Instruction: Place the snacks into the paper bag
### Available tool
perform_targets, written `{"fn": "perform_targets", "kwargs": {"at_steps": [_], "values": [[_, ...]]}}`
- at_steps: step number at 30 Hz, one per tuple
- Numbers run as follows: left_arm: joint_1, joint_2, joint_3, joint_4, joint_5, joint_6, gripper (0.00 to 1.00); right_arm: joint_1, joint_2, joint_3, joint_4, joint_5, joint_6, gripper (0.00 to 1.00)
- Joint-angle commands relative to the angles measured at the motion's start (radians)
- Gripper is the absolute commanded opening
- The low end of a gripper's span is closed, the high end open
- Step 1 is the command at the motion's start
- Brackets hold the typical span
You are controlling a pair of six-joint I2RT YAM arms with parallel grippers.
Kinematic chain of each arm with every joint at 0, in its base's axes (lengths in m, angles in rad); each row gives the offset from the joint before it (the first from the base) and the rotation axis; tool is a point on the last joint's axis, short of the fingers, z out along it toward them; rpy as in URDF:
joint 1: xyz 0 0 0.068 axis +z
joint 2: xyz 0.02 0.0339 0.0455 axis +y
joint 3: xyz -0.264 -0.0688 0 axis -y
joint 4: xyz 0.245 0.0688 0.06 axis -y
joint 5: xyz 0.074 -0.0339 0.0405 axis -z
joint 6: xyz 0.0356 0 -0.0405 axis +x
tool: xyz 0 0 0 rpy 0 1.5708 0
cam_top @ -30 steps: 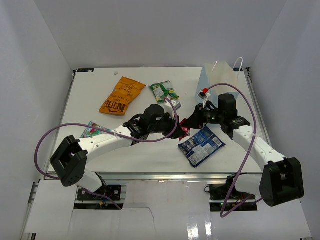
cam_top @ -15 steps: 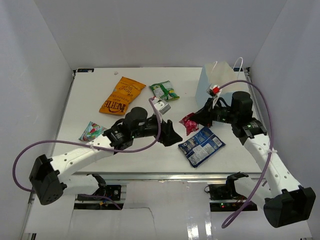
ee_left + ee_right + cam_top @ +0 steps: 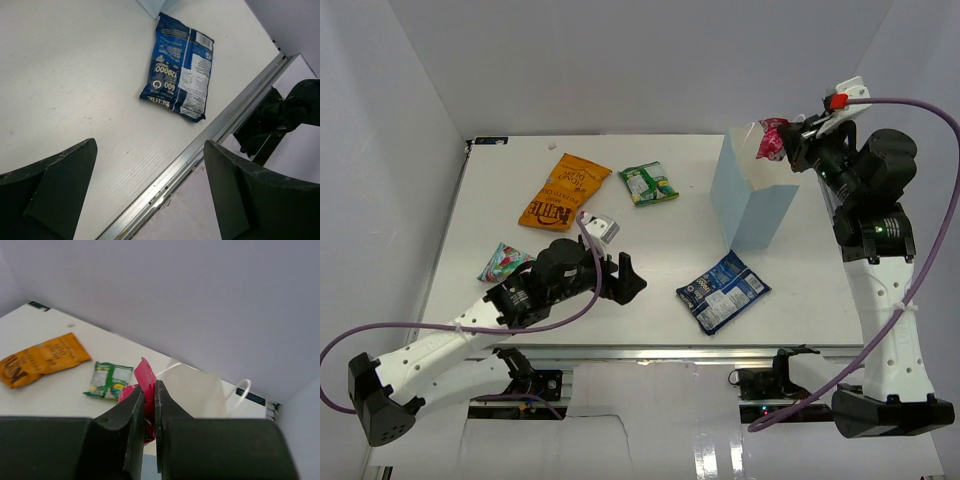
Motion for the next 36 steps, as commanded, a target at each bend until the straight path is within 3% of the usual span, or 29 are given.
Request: {"fn": "perform_targets", "kwargs": {"at_steps": [1, 8, 10, 11, 12, 14, 18, 24, 31, 33, 36], "values": [[-0.001, -0.080, -0.025, -0.036, -0.110, -0.032, 0.98, -0.024, 0.068, 0.043, 0.043, 0.216, 0.023, 0.08], [-0.001, -0.166, -0.056, -0.062, -0.201, -0.118, 0.98, -0.024, 0.205, 0.005, 0.109, 0.330, -0.019, 0.08], [-0.001, -0.169, -0.057, -0.077, -0.242, -0.150, 0.98, -0.024, 0.232, -0.018, 0.108, 0.327, -0.031, 0.14], [-0.001, -0.169, -0.057, -0.088, -0.277, -0.164, 0.98, -0.024, 0.237, -0.027, 0.108, 0.320, -0.037, 0.19], [-0.001, -0.164, -0.057, -0.103, -0.294, -0.193, 0.98, -0.024, 0.238, -0.035, 0.106, 0.298, -0.043, 0.34], [0.000, -0.146, -0.048, -0.135, -0.346, -0.227, 0.98, -0.024, 0.228, -0.052, 0.089, 0.253, -0.057, 0.49], [0.040, -0.091, -0.021, -0.174, -0.359, -0.247, 0.98, -0.027, 0.182, -0.058, 0.047, 0.196, -0.063, 0.64], [0.300, -0.003, -0.042, -0.189, -0.201, -0.320, 0.98, -0.039, 0.036, -0.109, -0.055, 0.029, -0.074, 0.65], [0.697, 0.175, 0.016, -0.390, -0.215, -0.488, 0.98, -0.038, -0.192, -0.397, -0.142, -0.308, -0.135, 0.64], [0.782, 0.274, 0.056, -0.479, -0.242, -0.506, 0.98, -0.038, -0.203, -0.478, -0.153, -0.379, -0.148, 0.65], [0.818, 0.359, 0.125, -0.550, -0.305, -0.511, 0.98, -0.039, -0.209, -0.553, -0.115, -0.439, -0.157, 0.66]]}}
